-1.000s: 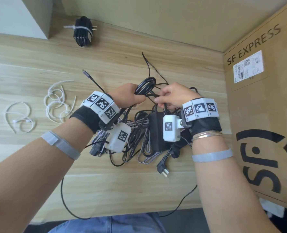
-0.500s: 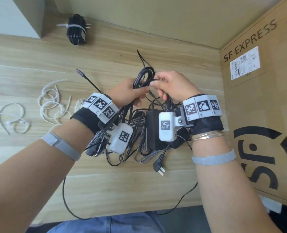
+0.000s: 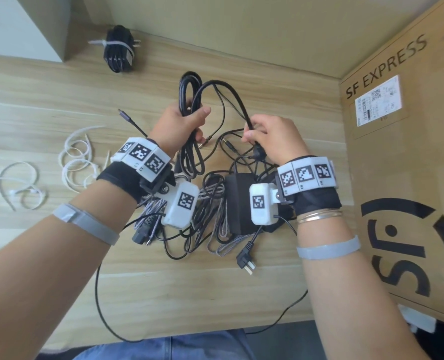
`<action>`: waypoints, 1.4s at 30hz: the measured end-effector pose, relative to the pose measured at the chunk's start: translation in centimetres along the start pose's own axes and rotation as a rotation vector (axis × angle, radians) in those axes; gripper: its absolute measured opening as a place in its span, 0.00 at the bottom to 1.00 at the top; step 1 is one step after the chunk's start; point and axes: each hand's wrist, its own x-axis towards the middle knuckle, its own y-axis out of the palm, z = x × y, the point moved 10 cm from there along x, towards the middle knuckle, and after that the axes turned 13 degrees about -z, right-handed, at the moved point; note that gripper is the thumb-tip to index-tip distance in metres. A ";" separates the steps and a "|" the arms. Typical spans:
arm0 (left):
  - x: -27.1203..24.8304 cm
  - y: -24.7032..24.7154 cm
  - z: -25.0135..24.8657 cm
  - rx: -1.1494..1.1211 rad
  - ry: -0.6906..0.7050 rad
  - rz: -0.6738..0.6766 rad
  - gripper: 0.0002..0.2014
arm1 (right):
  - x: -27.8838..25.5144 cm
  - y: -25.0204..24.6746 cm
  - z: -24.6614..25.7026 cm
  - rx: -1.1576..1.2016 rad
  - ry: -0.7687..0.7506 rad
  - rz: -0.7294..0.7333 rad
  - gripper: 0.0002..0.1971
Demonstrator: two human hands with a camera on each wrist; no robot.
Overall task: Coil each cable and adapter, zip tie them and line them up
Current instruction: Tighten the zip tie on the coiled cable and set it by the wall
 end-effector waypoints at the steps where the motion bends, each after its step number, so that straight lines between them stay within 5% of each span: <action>1: 0.2 -0.2 0.0 0.028 0.026 -0.011 0.08 | 0.0 0.1 0.4 0.017 -0.009 -0.015 0.03; 10: -0.4 1.0 -0.3 -0.133 -0.008 0.028 0.05 | -1.1 2.6 3.4 0.052 -0.072 0.145 0.00; 16: -0.9 1.4 -1.0 -0.191 0.003 0.075 0.09 | -0.3 2.0 5.9 0.083 -0.174 -0.088 0.06; 20: -1.3 1.5 -1.2 -0.216 0.010 0.104 0.08 | 0.1 3.1 6.6 0.080 -0.138 -0.016 0.08; 26: -0.8 -0.8 -1.7 -0.092 0.058 -0.065 0.08 | 0.3 3.7 6.3 0.194 -0.081 0.032 0.10; 31: 0.3 -2.5 -0.9 0.017 0.073 -0.114 0.11 | 1.0 2.1 6.0 0.245 -0.016 -0.130 0.08; 34: 0.0 -1.6 -0.2 0.092 0.089 -0.065 0.05 | 1.3 3.0 7.8 0.304 -0.001 -0.063 0.20; 37: -0.4 -1.1 0.4 0.198 0.075 -0.047 0.20 | 1.4 4.4 9.5 0.318 -0.018 0.034 0.36; 42: -1.6 -1.0 0.9 0.246 0.060 0.076 0.20 | 2.2 5.5 9.0 0.309 0.042 -0.020 0.23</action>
